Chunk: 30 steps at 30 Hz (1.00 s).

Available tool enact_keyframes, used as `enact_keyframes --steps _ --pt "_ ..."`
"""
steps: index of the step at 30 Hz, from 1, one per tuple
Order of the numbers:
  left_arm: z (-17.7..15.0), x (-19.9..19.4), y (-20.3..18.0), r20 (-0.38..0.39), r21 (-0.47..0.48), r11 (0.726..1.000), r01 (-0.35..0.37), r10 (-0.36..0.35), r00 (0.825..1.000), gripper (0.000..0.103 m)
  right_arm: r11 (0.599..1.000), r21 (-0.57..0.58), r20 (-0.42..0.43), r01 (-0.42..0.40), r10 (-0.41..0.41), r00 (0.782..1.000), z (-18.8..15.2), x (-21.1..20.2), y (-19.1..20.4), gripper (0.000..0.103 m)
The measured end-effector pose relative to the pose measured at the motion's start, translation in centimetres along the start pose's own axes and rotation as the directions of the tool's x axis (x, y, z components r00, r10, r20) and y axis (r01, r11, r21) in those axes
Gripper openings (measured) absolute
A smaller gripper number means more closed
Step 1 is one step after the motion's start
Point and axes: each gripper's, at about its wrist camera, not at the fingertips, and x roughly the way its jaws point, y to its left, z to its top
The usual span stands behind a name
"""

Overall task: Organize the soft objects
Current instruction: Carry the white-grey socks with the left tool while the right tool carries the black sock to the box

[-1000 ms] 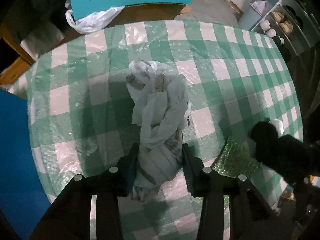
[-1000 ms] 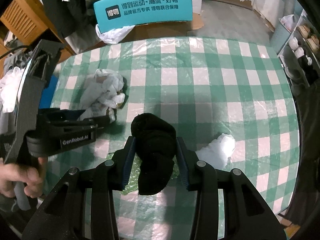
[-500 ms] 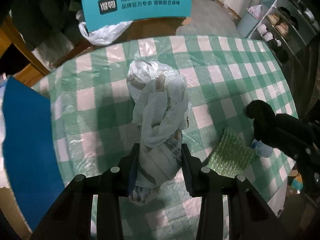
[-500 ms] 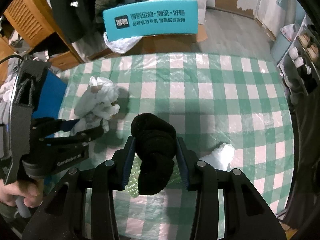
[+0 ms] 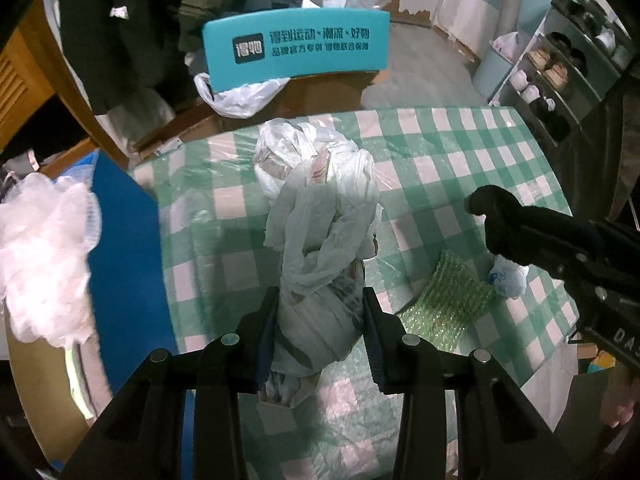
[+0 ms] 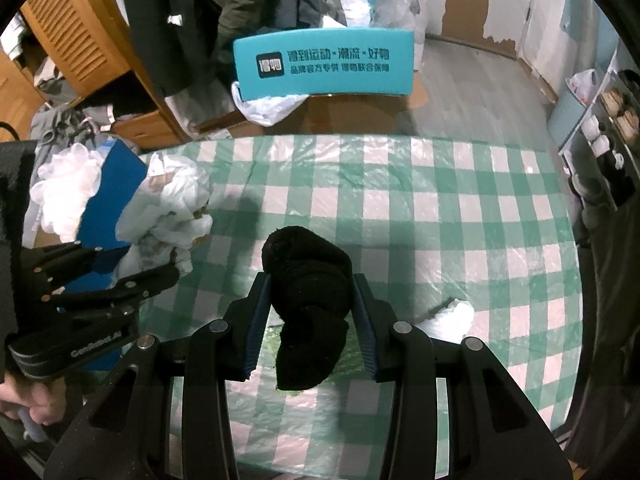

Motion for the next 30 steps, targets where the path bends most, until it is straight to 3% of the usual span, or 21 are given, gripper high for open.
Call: enact_keyframes --steps 17,30 --pt "-2.9 -6.2 3.6 0.113 -0.019 0.997 -0.077 0.079 0.991 0.039 0.995 -0.087 0.057 -0.056 0.061 0.997 0.7 -2.8 5.5 0.039" --pt "-5.2 -8.2 6.9 0.147 -0.058 0.990 -0.132 0.139 0.979 0.039 0.981 -0.157 0.049 -0.113 0.122 0.991 1.1 -3.1 10.5 0.039"
